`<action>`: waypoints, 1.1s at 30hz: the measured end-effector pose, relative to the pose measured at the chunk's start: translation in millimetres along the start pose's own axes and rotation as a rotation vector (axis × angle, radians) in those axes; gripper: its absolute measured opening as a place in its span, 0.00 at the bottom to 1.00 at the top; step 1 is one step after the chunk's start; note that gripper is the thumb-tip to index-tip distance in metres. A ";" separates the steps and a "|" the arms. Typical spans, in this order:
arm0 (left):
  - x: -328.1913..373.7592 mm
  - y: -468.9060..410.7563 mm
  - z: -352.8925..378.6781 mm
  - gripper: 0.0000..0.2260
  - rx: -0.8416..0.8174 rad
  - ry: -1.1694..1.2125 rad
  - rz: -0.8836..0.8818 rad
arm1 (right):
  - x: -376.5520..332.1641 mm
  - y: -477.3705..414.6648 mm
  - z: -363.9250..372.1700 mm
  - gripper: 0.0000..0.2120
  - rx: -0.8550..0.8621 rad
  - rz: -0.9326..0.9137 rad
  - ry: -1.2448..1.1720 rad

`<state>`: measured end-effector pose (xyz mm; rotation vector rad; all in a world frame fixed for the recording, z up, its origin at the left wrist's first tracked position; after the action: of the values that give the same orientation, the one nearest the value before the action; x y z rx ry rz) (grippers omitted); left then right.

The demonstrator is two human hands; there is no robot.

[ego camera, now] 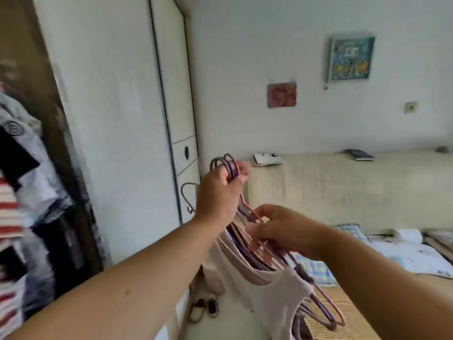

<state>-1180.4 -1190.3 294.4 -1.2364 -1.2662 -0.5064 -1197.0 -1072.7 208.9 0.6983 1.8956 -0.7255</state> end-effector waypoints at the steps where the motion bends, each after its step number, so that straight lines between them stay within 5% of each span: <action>1: 0.8 3.0 -16.8 0.14 0.019 -0.014 -0.002 | -7.7 -4.6 12.9 0.08 -0.013 -0.025 0.019; 13: 19.6 54.9 -241.2 0.10 0.167 -0.135 -0.076 | -120.7 -42.2 198.8 0.10 -0.108 -0.230 0.179; 22: 59.9 66.5 -388.9 0.07 0.329 -0.273 -0.095 | -219.0 -84.3 306.6 0.08 -0.385 -0.459 0.164; 26: 73.8 49.4 -435.4 0.09 0.396 -0.376 -0.134 | -252.5 -106.3 334.2 0.10 -0.569 -0.562 0.179; 33: 106.3 2.0 -496.5 0.09 0.545 -0.418 -0.090 | -298.3 -164.6 333.0 0.13 -0.588 -0.767 0.130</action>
<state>-933.3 -1596.1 473.8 -0.8425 -1.6779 0.0537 -1012.9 -1473.5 389.0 -0.3892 2.3500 -0.5223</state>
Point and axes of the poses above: each hand's wrist, its own y-axis away from the middle knuckle, its own z-axis out of the palm, x = y × z, the point moved 9 cm from there along -y, towards the middle knuckle, and after that the axes turned 14 degrees about -z, right-handed, at the moved point
